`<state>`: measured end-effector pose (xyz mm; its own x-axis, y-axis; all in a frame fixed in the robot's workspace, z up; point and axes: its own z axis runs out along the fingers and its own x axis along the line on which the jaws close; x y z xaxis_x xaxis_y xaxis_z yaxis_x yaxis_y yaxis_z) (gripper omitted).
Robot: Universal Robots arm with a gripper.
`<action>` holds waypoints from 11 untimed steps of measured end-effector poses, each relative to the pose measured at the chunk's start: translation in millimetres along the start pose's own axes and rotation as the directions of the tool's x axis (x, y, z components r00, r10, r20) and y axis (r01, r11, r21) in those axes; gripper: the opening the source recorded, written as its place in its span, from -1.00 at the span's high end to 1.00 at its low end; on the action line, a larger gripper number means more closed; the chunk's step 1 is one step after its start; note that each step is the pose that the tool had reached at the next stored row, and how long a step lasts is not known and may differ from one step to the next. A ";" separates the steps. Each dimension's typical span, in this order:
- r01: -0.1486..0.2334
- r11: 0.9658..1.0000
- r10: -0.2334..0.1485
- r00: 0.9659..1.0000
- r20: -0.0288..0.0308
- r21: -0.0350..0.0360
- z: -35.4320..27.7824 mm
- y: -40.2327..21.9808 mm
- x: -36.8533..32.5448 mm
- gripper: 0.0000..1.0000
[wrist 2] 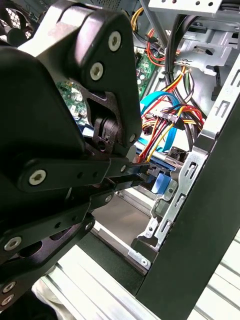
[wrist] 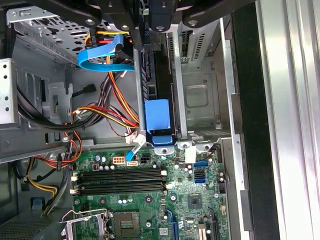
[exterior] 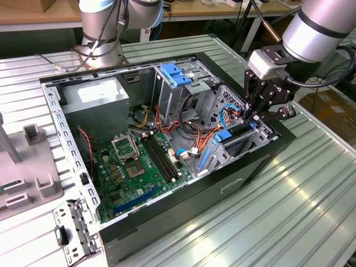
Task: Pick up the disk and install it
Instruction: 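Insert the first disk wire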
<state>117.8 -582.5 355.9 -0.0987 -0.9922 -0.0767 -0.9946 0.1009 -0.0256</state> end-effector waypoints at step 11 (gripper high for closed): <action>0.000 1.000 0.000 1.000 0.006 -0.001 0.2 3.9 0.5 0.65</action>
<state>113.9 -582.5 355.6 -0.0988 -0.9917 -0.0824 -0.9946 0.1012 -0.0250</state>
